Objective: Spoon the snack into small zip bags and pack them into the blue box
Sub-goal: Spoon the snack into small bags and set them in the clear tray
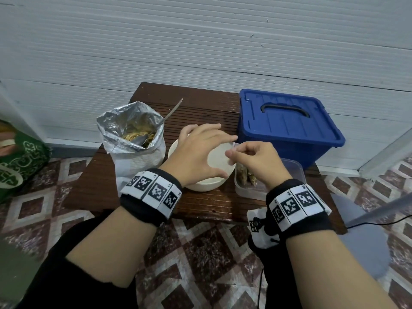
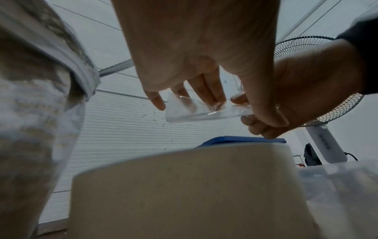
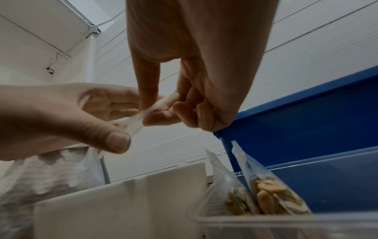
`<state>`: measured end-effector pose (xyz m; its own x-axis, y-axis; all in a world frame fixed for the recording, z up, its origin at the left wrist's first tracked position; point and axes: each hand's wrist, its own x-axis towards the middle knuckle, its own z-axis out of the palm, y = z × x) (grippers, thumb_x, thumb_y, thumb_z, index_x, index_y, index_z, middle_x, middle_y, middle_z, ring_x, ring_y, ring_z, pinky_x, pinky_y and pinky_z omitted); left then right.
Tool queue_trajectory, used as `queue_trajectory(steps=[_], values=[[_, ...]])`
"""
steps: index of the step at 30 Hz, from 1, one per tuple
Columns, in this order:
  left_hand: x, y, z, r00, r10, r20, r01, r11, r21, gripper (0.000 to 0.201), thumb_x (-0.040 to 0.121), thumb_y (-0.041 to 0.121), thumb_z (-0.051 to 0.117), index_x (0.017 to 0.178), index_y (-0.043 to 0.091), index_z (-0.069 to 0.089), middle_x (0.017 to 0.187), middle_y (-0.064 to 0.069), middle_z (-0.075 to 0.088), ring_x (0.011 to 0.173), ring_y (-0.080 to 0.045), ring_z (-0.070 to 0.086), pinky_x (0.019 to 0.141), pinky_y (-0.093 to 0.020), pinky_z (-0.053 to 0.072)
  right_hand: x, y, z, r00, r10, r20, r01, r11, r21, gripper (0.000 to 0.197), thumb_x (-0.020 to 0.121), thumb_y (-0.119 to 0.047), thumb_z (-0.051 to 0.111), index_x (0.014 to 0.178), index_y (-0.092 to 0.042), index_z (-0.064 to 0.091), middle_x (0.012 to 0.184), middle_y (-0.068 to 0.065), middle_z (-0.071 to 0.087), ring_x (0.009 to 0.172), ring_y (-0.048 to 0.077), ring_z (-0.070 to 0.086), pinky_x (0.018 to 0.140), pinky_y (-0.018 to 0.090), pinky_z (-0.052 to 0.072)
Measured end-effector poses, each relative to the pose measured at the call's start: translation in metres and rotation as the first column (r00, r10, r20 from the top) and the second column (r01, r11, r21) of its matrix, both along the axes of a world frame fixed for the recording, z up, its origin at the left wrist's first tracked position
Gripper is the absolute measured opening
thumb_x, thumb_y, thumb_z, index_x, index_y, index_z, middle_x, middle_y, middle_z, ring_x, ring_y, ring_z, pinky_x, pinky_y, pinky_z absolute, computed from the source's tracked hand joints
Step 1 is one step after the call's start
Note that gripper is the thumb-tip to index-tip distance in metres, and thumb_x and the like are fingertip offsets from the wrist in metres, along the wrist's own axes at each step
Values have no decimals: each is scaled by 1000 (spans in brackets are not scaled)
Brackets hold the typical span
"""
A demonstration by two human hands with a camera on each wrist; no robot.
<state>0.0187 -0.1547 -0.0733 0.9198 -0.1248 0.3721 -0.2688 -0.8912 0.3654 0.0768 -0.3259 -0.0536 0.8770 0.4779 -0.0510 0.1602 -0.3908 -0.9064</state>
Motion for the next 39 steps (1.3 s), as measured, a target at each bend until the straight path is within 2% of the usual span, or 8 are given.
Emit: queue_trajectory(steps=[8,14,18,23,27,31,35,39], values=[[0,-2,-1,997,59,44,-51,983,-174,61,64,64,73,114,32,63,113,20,60,120,-2,47,102,-29,18,-2,2,6,994,-69,-84,74,996,50,40,92,-47,52,79,-15,74,70,-1,72,67,1,56,81,31,44],[3,2,-3,993,81,87,-53,957,-286,48,69,67,64,100,31,70,94,23,65,100,2,59,100,-43,38,-3,3,7,989,-104,-103,114,989,95,38,95,-43,50,84,-15,74,61,-10,68,72,-1,53,94,40,41],[-1,3,3,988,93,120,-35,909,-416,42,70,49,79,102,24,73,96,17,68,96,2,61,93,-23,44,-3,7,9,987,-145,-74,154,978,139,37,94,-45,50,84,-19,74,65,-4,70,75,3,53,100,49,43],[-16,4,27,967,182,180,-50,824,-564,46,69,39,82,110,20,71,106,10,69,102,1,61,91,-14,45,-3,19,18,981,-193,11,186,957,222,35,95,-41,50,86,-17,73,76,1,71,70,1,52,88,36,45],[-33,13,53,925,295,238,-43,706,-707,44,69,39,83,109,26,69,108,9,70,102,-7,65,92,-31,53,-2,40,32,984,-174,39,155,943,296,28,95,-39,52,88,-20,71,77,-1,68,68,0,52,78,26,40],[-47,33,78,860,456,230,-28,492,-870,43,67,34,81,106,18,69,102,6,71,97,-13,68,80,-20,53,-7,69,45,992,-69,105,40,964,262,29,91,-47,54,96,-22,69,87,-11,67,74,-10,57,74,18,39],[-54,75,79,819,552,155,-124,435,-892,46,70,42,79,107,17,71,98,11,72,94,-5,67,80,-18,52,-10,101,50,985,-1,175,-29,985,173,43,83,-54,62,109,-20,70,97,-8,70,94,1,61,80,20,46],[-63,100,70,825,561,66,-210,414,-886,45,72,41,78,103,10,70,89,9,69,81,-3,62,75,-18,49,-13,126,45,969,8,246,-33,995,99,30,88,-41,63,87,-13,74,58,-19,59,60,-11,53,62,9,37]])
